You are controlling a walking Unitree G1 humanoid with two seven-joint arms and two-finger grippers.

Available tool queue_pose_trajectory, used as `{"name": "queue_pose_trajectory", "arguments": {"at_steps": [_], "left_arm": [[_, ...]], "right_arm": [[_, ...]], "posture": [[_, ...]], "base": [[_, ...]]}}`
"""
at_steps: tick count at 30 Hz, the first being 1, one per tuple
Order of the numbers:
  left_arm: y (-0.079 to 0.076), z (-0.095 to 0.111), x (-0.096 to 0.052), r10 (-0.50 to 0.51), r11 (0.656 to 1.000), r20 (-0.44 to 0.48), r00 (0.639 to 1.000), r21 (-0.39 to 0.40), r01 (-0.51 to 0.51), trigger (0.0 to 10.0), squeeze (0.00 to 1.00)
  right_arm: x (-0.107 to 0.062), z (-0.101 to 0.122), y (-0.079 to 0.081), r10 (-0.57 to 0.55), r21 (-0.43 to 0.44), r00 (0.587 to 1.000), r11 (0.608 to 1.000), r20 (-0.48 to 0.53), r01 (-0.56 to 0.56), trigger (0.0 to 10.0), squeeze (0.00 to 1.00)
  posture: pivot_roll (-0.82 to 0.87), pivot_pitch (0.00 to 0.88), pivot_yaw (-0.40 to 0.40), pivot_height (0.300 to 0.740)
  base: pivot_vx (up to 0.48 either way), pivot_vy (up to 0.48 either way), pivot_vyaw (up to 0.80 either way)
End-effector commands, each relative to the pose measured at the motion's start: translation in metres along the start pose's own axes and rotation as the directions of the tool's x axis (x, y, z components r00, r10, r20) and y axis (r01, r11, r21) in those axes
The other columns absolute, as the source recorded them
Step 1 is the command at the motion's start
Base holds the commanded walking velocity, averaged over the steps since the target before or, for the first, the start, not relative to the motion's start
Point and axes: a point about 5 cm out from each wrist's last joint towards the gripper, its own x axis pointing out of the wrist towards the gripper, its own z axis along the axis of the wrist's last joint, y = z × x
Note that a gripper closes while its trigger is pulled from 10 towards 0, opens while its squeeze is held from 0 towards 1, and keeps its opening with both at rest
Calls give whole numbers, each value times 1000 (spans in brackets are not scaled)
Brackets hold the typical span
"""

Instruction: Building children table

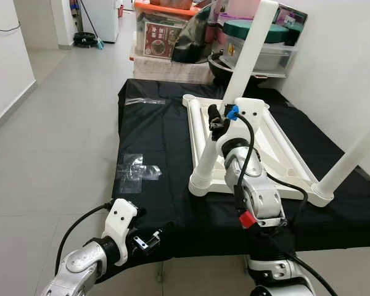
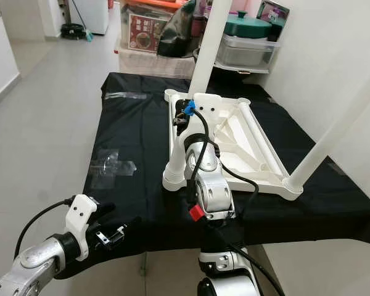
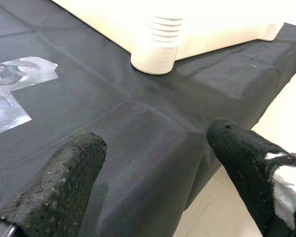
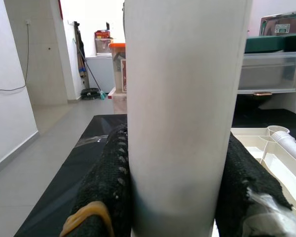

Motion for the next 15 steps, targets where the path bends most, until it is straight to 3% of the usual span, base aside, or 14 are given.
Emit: {"name": "queue_pose_trajectory", "arguments": {"at_steps": [1,9,10,13,14,15], "left_arm": [[-2,-4,2,-15,1000,-17,1000,-1,15,10000,0],[-2,-4,3,-18,1000,-17,1000,0,18,10000,0],[-2,-4,3,-18,1000,-18,1000,1,18,10000,0],[-2,-4,3,-18,1000,-18,1000,1,18,10000,0],[-2,-4,3,-18,1000,-18,1000,1,18,10000,0],[-2,-4,3,-19,1000,-17,1000,1,19,10000,0]], "right_arm": [[-3,-23,-8,-28,-21,994,999,-102,26,10000,0],[-3,-20,-9,-28,-26,996,999,-89,26,10000,0],[-3,-19,-8,-22,-32,996,999,-82,19,10000,361],[-3,-19,-8,-17,-36,997,999,-78,14,10000,361],[-3,-18,-7,-14,-38,997,999,-76,11,10000,561],[-3,-17,-7,-10,-38,997,999,-70,8,10000,557]], "posture": [[25,0,-126,740],[25,0,-125,740],[24,0,-124,740],[24,0,-124,740],[24,0,-124,740],[23,0,-124,740]], "base": [[0,0,0],[0,0,0],[0,0,0],[0,0,0],[0,0,0],[0,0,0]]}}
